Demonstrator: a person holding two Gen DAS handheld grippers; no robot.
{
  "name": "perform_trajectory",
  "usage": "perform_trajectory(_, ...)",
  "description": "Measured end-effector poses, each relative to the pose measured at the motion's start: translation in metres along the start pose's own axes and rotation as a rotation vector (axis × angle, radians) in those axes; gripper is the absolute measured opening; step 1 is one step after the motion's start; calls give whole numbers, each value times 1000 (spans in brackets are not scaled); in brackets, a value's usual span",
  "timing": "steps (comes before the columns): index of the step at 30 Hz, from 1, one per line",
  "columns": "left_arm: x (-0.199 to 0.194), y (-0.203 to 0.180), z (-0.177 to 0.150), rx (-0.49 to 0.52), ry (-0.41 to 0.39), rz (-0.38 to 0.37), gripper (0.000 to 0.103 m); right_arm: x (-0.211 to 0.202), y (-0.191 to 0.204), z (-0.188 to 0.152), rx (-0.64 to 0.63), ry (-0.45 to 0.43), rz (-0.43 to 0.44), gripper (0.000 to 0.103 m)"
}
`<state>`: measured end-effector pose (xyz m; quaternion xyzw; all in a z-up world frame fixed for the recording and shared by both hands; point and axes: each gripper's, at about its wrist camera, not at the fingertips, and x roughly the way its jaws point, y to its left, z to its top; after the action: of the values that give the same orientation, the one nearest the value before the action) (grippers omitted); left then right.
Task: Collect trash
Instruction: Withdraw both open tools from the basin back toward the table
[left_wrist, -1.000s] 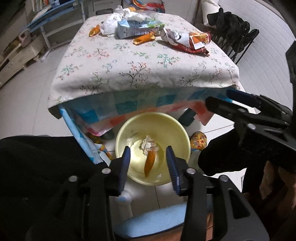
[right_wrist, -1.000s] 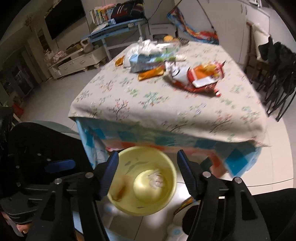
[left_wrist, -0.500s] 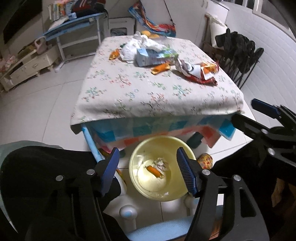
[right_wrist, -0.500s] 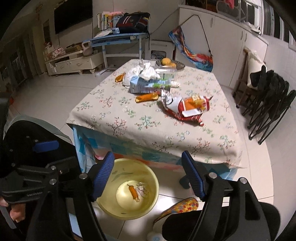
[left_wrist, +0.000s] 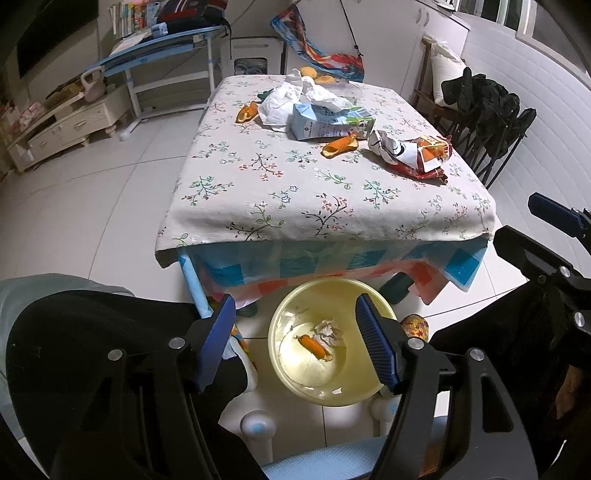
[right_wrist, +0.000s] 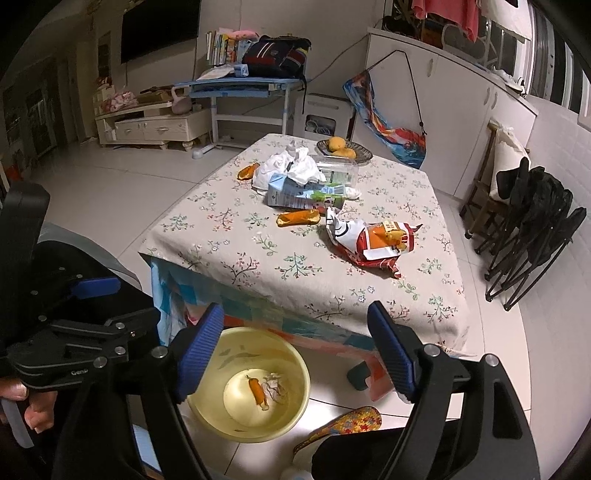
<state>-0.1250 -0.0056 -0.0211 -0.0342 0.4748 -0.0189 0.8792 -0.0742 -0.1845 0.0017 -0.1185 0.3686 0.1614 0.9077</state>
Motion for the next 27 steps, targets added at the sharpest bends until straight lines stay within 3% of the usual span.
perform_trajectory(27, 1, 3, 9, -1, -6, 2, 67, -1, 0, 1, -6, -1, -5, 83)
